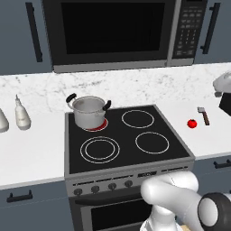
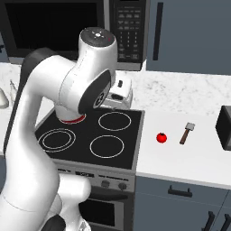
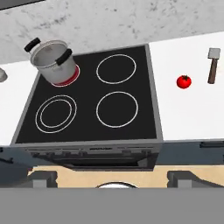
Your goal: Put the lime and tomato in the pot. Retrieve the spatula and lightly stir the vegetables in the pot.
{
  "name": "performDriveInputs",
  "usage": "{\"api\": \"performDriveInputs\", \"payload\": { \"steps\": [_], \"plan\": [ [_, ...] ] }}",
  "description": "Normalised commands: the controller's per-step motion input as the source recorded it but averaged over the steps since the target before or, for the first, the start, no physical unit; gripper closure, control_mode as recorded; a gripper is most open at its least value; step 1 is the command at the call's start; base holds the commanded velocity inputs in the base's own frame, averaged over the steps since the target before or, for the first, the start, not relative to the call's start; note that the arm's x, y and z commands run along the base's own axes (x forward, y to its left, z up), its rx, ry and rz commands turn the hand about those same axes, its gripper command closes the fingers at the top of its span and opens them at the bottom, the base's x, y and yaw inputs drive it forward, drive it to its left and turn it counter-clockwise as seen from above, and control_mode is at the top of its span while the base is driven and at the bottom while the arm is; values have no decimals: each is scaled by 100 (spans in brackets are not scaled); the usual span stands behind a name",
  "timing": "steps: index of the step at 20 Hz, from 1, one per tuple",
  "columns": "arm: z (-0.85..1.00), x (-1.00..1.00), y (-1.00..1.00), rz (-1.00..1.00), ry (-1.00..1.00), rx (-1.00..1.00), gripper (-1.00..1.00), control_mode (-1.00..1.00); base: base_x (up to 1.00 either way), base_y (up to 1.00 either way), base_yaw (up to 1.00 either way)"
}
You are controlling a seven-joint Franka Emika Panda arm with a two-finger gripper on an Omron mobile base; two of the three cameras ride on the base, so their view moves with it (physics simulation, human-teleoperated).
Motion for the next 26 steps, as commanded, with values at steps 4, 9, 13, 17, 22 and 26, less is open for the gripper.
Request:
{"api": "performDriveInputs", "payload": {
  "steps": [4,9,13,17,22,26],
  "plan": [
    [-100,69,-26,-25,21,-15,-100,-100,0,0,0],
    [-95,35,-18,-11,13,-10,-100,-100,0,0,0],
    [-69,39,-44,-5,5,-4,-100,-100,0,0,0],
    [-66,52,-45,-5,0,-6,-100,-100,0,0,0],
    [-48,57,-40,-6,0,-6,-100,-100,0,0,0],
    [-24,43,-33,-5,0,-1,-100,-100,0,0,0]
  ]
}}
